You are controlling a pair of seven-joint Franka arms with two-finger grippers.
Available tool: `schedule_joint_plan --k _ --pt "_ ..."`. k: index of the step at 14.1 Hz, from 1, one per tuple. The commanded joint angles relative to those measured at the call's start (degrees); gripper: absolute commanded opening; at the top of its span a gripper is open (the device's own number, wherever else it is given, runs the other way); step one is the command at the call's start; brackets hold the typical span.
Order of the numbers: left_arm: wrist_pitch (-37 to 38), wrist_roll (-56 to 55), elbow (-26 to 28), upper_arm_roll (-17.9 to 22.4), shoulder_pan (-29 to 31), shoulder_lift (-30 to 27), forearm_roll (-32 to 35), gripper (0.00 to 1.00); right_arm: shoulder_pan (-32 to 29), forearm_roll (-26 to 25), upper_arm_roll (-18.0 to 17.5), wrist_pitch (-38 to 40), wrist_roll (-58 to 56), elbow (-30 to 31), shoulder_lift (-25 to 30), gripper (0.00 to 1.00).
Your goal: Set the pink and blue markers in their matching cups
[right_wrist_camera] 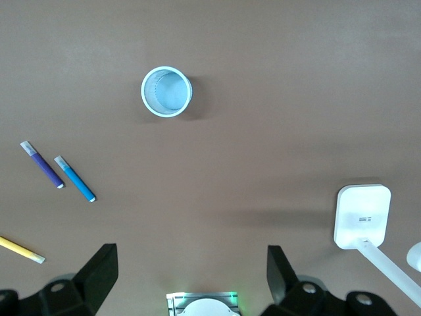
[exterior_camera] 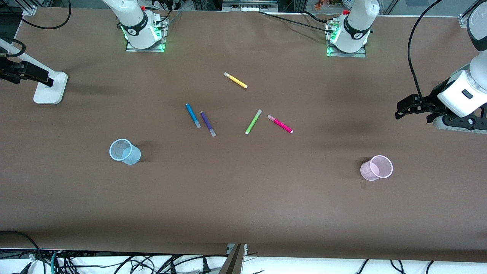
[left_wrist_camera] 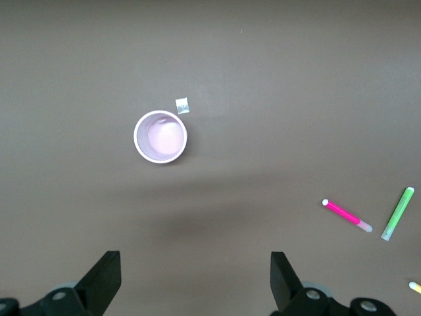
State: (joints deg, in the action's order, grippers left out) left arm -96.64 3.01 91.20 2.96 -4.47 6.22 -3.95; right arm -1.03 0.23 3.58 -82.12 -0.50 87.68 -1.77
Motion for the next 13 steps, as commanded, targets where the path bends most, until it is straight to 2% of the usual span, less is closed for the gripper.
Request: schedule_joint_plan --k 1,5,9,13 --pt "2.6 0.2 -0.9 -0.4 -0.1 -0.1 1.6 1.0 -0.3 -0.6 -0.2 0.6 -0.5 -1.3 -0.4 1.0" --pt "3.7 0.2 -3.5 -0.3 -0.1 -0.2 2.2 1.0 -0.2 -0.7 -0.2 0.6 -0.5 -1.5 -0.4 1.0" --pt "3.6 0.1 -3.6 -0.3 -0.4 0.5 2.2 1.0 0.1 -0.5 -0.7 0.6 -0.1 -1.3 -1.0 1.0" --pt "3.6 -1.8 -3.3 -0.9 -3.8 4.2 3.4 1.0 5.4 -1.3 -0.9 0.3 0.7 -1.3 -4.5 1.0"
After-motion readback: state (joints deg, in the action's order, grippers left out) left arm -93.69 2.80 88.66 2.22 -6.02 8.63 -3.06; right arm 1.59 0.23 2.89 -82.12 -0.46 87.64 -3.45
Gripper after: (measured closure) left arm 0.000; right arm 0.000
